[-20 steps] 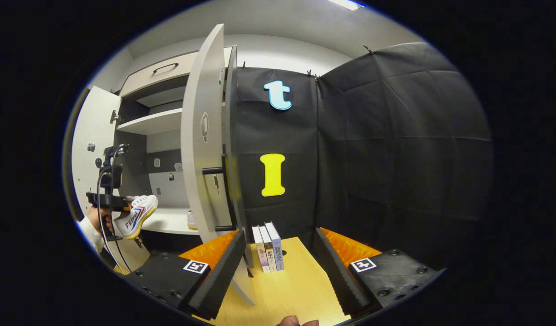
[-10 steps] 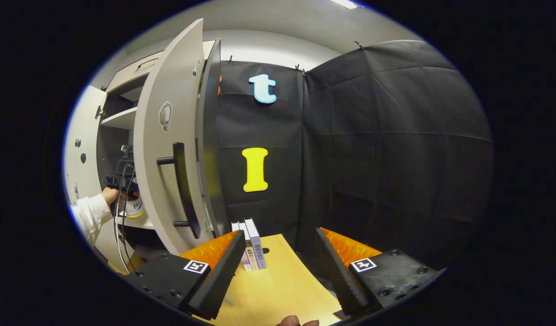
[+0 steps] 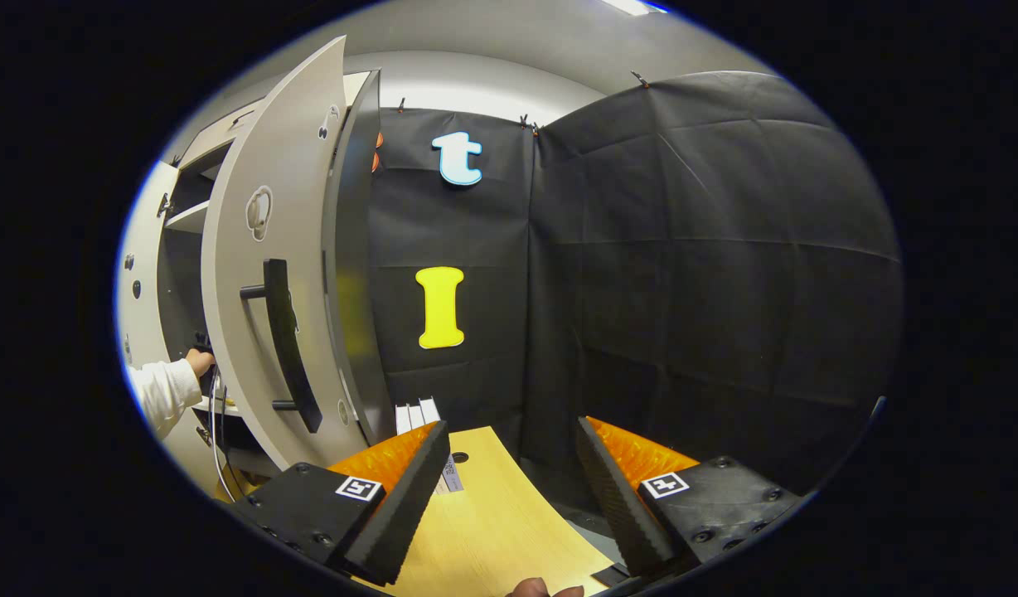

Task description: Grab one shoe with the right hand and put it into the shoe cabinet, grab the other shoe with the left hand and put it into the shoe cabinet; then close the right door with the right hand and the left door with the left hand.

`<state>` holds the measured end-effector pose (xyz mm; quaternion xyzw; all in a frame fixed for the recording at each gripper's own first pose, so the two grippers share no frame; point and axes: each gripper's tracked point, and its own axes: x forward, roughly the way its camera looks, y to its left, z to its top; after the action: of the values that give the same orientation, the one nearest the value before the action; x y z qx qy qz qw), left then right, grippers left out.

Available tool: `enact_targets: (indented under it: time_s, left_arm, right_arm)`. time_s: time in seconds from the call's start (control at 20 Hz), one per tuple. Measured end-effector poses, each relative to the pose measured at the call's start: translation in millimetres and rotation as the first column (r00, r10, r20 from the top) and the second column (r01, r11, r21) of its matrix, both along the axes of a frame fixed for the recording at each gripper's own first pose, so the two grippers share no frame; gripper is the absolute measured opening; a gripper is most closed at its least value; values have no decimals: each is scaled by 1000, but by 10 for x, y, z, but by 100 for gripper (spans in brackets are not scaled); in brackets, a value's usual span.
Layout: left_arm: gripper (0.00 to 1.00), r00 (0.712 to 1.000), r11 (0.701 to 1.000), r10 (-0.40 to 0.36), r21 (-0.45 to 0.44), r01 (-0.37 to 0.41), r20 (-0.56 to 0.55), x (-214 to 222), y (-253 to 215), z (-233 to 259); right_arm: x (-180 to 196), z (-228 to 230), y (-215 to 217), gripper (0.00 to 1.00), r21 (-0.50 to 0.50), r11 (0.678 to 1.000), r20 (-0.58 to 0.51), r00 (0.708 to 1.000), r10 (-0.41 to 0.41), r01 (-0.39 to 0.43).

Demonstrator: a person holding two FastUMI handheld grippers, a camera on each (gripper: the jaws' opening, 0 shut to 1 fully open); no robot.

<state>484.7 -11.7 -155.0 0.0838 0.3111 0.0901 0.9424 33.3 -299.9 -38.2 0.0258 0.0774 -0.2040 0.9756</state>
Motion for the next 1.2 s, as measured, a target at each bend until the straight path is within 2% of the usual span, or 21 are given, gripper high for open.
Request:
enact_targets:
  time_s: [0.15,0.3,0.35,0.5,0.6,0.65,0.7,0.75,0.9,0.95,1.0,1.2]
  left_arm:
    - [21,999,999,-43,13,43,6,-19,-71,74]
    - [46,998,996,-60,67,58,30,-105,-52,214]
    - [57,997,996,-61,64,58,43,-162,-59,246]
    - [73,991,997,-57,53,51,121,-370,-35,418]
    - [80,983,997,-79,23,76,168,-549,-101,524]
    - [89,977,996,-93,12,92,193,-642,-144,594]
    - [93,971,994,-105,6,106,214,-737,-182,686]
    - [96,965,993,-116,-1,119,235,-836,-217,761]
    - [96,940,988,-138,-26,153,311,-1193,-350,1070]
    - [100,928,986,-141,-31,161,345,-1343,-382,1186]
    - [96,915,984,-146,-37,173,377,-1496,-418,1306]
    - [96,872,970,-188,-55,238,453,-2271,-591,1603]
  right_arm:
    - [-7,22,-11,98,10,1000,7,1000,-2,2]
    - [-24,37,22,98,14,1000,12,1000,2,-2]
    - [-26,48,43,98,14,1000,15,1000,7,-7]
    - [-31,104,99,98,15,1000,28,999,27,-27]
    - [-32,124,117,98,19,999,28,999,37,-38]
    - [-38,136,128,98,24,999,30,999,42,-43]
    - [-45,154,144,98,28,998,36,998,48,-49]
    - [-51,171,153,98,29,998,39,998,53,-54]
    - [-55,207,222,98,24,996,44,996,81,-82]
    - [-50,219,247,97,24,995,45,995,91,-92]
    - [-42,233,265,97,27,994,47,994,100,-102]
    - [69,313,362,97,48,987,66,986,153,-156]
